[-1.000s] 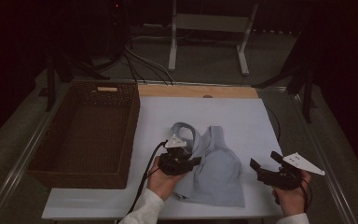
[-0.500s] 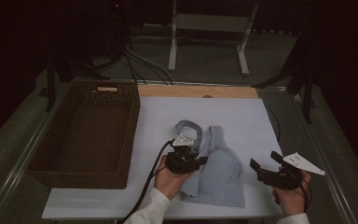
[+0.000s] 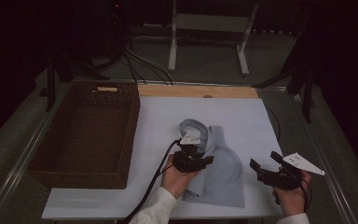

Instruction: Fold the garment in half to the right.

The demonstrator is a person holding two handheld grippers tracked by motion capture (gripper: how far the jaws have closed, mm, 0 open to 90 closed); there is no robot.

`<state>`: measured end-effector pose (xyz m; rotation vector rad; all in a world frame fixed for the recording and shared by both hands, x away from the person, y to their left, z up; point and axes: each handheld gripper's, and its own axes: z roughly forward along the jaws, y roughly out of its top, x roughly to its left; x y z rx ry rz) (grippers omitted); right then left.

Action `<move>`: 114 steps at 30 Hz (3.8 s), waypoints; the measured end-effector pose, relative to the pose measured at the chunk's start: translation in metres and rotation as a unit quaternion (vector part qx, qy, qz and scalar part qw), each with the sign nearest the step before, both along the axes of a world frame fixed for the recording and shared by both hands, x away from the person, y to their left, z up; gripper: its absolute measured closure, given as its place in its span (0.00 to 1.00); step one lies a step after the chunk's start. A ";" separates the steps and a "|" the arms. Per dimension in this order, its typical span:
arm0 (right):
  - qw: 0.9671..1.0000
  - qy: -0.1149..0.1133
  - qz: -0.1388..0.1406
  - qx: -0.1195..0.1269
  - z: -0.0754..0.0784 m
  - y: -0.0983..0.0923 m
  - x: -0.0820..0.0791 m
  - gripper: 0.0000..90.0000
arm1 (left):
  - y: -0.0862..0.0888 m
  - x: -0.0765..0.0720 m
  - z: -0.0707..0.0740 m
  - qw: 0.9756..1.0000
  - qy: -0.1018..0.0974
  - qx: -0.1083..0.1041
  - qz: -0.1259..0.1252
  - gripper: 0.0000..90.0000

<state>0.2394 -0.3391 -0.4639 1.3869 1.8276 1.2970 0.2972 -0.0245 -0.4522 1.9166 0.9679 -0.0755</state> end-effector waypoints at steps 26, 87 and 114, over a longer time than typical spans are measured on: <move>1.000 -0.001 0.001 0.001 0.000 0.000 0.000 0.07 | -0.023 0.001 -0.009 1.000 -0.001 -0.002 -0.021 0.82; 1.000 -0.001 0.004 0.001 0.000 0.000 -0.001 0.07 | -0.045 0.000 -0.024 0.997 0.010 -0.007 -0.079 0.51; 1.000 0.002 0.011 -0.001 0.000 0.003 0.000 0.07 | -0.033 -0.009 -0.009 0.995 -0.059 0.014 -0.081 0.05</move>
